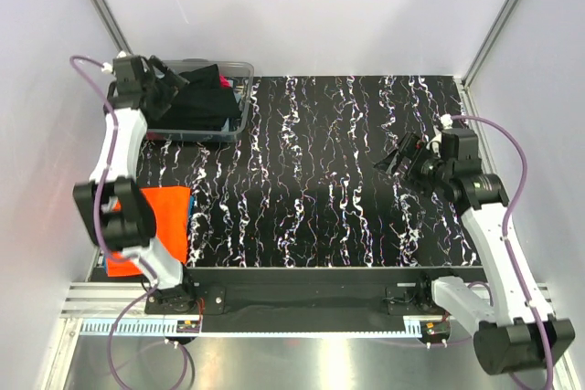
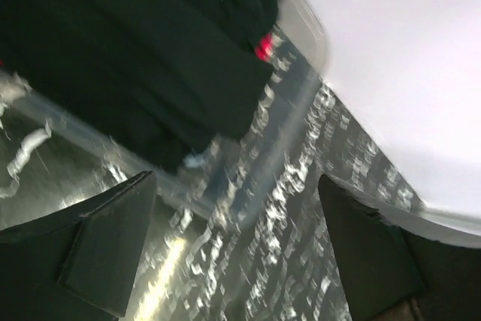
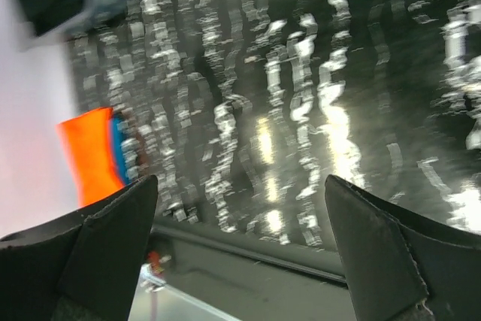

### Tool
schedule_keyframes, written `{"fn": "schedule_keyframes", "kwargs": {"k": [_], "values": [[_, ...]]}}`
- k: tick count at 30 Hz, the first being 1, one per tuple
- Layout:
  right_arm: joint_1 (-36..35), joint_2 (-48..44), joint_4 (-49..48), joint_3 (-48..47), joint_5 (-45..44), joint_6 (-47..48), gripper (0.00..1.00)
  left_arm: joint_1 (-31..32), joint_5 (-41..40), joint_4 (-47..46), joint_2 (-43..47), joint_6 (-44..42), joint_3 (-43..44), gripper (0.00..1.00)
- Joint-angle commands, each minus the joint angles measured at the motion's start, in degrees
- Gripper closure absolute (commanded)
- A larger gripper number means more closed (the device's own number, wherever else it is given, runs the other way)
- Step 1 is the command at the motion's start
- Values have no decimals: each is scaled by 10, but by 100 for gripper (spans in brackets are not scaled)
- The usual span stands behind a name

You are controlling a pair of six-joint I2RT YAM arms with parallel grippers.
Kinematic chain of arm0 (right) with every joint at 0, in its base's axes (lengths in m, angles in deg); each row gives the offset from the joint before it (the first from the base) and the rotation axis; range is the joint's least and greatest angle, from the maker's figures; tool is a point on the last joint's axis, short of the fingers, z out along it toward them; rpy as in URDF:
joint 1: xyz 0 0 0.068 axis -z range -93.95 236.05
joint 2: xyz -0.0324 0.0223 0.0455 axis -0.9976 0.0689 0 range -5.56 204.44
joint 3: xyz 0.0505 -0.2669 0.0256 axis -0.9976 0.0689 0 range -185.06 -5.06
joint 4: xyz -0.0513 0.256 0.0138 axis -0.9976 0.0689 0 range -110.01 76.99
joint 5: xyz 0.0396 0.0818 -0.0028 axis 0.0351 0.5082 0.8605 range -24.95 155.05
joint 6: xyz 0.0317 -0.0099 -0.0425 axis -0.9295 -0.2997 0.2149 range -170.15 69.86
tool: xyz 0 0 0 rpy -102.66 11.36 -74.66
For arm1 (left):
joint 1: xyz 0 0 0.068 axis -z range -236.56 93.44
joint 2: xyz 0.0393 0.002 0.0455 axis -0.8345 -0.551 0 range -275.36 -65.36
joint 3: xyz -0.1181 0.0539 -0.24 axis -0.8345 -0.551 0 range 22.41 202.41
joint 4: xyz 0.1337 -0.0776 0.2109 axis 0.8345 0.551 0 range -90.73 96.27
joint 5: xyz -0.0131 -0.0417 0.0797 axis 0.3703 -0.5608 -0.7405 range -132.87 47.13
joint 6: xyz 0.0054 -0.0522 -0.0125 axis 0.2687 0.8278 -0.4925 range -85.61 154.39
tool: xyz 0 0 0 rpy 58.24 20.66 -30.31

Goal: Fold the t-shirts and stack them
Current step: Grab the tshirt from the pile

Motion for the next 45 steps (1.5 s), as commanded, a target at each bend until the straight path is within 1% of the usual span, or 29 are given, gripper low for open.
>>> {"fn": "schedule_keyframes", "kwargs": {"k": [1,3,4,6,7,8,13,17,18,20,21,23,24,28,33,38,39,41,42,43,45], "values": [[-6,27,20,-33,-91,67,0,-14,-15,60,-106,-35,101,10],[-5,42,20,-46,-115,82,0,-22,12,57,-153,-10,151,14],[-6,46,20,-50,-121,93,0,-23,18,56,-198,-5,171,19],[-5,56,20,-57,-134,98,0,-23,32,54,-239,16,223,24],[-5,59,20,-59,-135,103,0,-24,34,55,-272,23,237,29],[-5,64,21,-61,-137,105,0,-24,33,55,-283,40,255,30],[0,85,28,-77,-154,111,0,-26,13,55,-339,90,269,30],[10,114,31,-87,-163,113,0,-29,23,55,-383,121,303,35],[14,117,31,-90,-163,115,0,-32,28,55,-389,124,309,49],[16,124,31,-91,-164,113,0,-31,29,50,-398,123,329,59],[16,127,31,-92,-163,113,0,-31,28,51,-398,120,333,73],[16,134,31,-98,-164,114,0,-31,30,51,-392,121,342,86],[16,136,30,-100,-165,115,0,-32,36,51,-382,123,343,99],[17,143,27,-109,-167,112,0,-26,44,49,-335,130,333,100],[17,140,17,-105,-137,94,0,-11,59,48,-265,135,343,100],[16,109,15,-81,-117,79,0,6,93,28,-233,147,392,100],[15,104,15,-77,-113,73,0,9,110,21,-223,150,397,100],[15,88,15,-66,-99,68,0,17,134,-13,-212,159,418,100],[16,84,15,-64,-95,66,0,23,153,-20,-203,158,429,100],[16,73,16,-62,-93,64,0,35,160,-23,-197,145,463,100],[15,63,15,-55,-86,55,0,52,174,-23,-178,129,492,100]]}}
